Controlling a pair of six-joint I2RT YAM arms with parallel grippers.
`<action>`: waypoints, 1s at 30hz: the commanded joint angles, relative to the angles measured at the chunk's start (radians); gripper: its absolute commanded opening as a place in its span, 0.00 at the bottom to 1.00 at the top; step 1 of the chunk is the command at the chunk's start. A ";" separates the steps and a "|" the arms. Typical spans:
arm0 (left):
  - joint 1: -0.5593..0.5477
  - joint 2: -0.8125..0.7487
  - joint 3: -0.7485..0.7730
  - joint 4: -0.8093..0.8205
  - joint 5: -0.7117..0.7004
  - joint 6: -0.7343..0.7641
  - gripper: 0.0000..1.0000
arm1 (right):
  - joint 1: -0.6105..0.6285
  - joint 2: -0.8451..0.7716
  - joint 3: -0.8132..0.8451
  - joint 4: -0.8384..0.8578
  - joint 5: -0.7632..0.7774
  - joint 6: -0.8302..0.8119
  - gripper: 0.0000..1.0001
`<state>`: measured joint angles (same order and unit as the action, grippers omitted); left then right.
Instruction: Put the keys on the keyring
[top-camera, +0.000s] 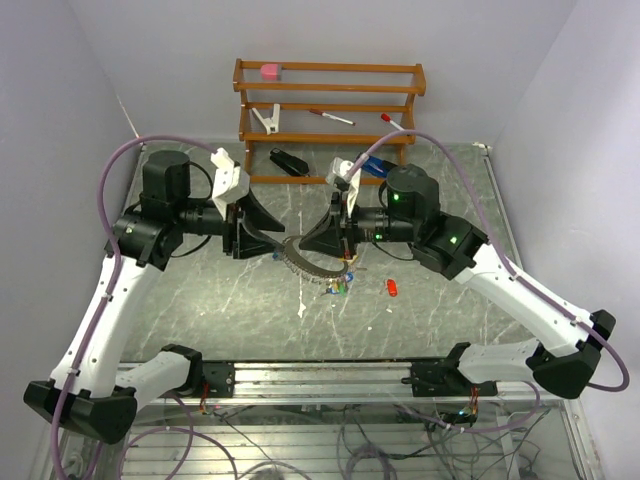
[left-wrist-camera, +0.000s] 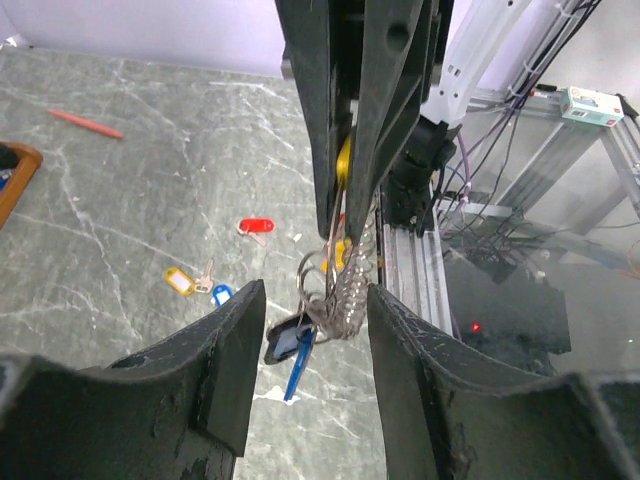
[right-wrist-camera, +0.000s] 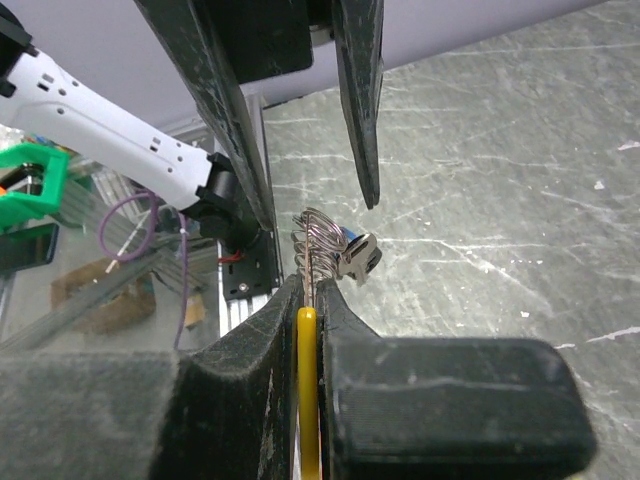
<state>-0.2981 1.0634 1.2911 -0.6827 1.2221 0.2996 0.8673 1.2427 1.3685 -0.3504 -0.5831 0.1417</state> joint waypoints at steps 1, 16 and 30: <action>-0.003 -0.031 0.000 0.144 0.066 -0.151 0.56 | 0.036 -0.021 -0.012 0.008 0.090 -0.054 0.00; -0.004 -0.047 -0.075 0.177 0.039 -0.179 0.60 | 0.072 -0.021 -0.008 0.039 0.136 -0.053 0.00; -0.010 -0.026 -0.077 0.003 0.007 -0.012 0.61 | 0.123 -0.011 0.014 0.044 0.185 -0.066 0.00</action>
<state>-0.3000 1.0332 1.1984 -0.6018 1.2190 0.2153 0.9836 1.2423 1.3472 -0.3565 -0.4255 0.0914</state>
